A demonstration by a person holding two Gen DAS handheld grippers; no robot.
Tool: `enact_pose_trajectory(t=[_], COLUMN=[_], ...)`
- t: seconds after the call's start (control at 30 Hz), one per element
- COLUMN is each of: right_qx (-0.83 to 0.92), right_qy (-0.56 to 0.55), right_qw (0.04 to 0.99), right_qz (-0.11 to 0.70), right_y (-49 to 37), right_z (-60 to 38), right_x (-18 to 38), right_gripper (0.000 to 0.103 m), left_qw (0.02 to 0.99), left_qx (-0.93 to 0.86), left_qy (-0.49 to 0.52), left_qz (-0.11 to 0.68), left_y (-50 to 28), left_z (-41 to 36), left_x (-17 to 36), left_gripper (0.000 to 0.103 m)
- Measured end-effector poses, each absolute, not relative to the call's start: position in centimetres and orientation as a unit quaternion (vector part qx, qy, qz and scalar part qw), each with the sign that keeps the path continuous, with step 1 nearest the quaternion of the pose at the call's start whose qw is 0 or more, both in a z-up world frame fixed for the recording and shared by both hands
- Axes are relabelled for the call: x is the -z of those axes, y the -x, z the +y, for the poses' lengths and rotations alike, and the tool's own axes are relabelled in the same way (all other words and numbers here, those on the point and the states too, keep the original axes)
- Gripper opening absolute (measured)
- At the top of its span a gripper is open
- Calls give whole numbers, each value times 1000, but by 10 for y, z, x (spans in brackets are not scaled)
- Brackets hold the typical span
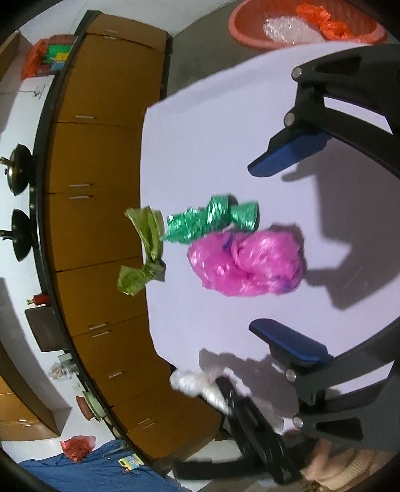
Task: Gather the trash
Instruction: 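Grasp the clear plastic bag with the left tool while the right tool grasps the pink bag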
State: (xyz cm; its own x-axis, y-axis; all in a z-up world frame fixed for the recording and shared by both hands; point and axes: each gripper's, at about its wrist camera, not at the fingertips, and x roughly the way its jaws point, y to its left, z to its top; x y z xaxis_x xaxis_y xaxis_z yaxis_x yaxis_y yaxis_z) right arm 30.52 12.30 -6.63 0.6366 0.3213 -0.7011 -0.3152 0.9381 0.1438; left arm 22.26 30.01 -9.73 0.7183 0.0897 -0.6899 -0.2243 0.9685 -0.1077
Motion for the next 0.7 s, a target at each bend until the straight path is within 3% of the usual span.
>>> enact_pose_trajectory(t=[0.23,0.4,0.43,0.47,0.5,0.7], right_qx=[-150,-151,-150,-152,-156,-195], right_qy=[31,61,65,68,67,37], right_qw=[903,898,897,894,891,888], right_qz=[402,409,411,415,421,416], right_y=[-327,-330,-331,-332,-333,-315], right_z=[152,165,167,168,167,154], right_x=[86,95,97,100,102,92], right_gripper=[91,75,69,54,50,41], left_qw=[928,928,928,928,927,930], left_qx=[-102,-108,-108,-108,-108,-100], left_qy=[93,94,95,95,95,94], left_qz=[346,344,344,345,345,342], left_y=[-206,-203,-203,-203,-204,-203], left_z=[322,326,325,325,324,315], left_x=[82,81,81,82,82,79], left_gripper=[35,35,35,35,35,35])
